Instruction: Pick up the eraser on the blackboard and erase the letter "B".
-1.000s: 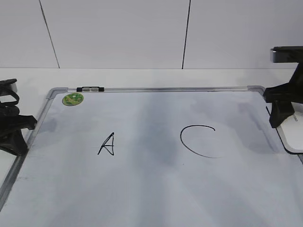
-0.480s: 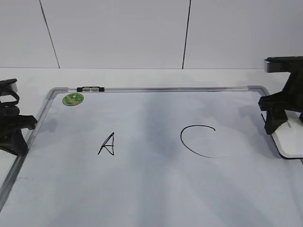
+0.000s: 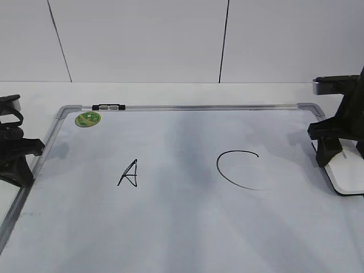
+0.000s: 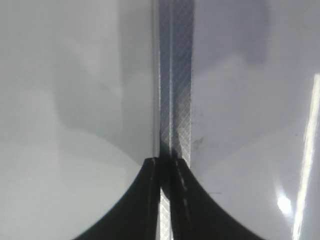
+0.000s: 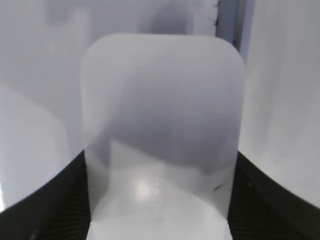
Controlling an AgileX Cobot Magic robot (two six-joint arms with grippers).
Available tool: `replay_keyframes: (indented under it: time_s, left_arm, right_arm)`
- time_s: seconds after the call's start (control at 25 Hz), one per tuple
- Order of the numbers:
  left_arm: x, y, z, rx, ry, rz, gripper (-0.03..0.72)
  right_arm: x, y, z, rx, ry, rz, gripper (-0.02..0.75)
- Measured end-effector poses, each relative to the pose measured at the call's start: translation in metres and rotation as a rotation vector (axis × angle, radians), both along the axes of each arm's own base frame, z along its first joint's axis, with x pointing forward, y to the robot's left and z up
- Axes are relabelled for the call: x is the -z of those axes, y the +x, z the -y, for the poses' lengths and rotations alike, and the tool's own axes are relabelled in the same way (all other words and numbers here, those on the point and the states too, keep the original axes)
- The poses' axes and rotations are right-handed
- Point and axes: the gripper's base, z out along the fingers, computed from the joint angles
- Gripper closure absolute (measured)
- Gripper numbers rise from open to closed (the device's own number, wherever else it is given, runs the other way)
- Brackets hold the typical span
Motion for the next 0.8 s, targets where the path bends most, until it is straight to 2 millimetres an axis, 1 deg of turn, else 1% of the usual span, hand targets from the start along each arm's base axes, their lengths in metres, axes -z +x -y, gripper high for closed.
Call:
replay_keyframes:
  time_s: [0.32, 0.8]
  left_arm:
    - [0.0000, 0.0000, 0.0000, 0.000, 0.000, 0.000, 0.668]
    - [0.0000, 0.0000, 0.0000, 0.000, 0.000, 0.000, 0.668]
  right_arm:
    - [0.0043, -0.0002, -0.0005, 0.004, 0.004, -0.022, 0.210]
    - [0.0043, -0.0002, -0.0008, 0.002, 0.008, -0.022, 0.193]
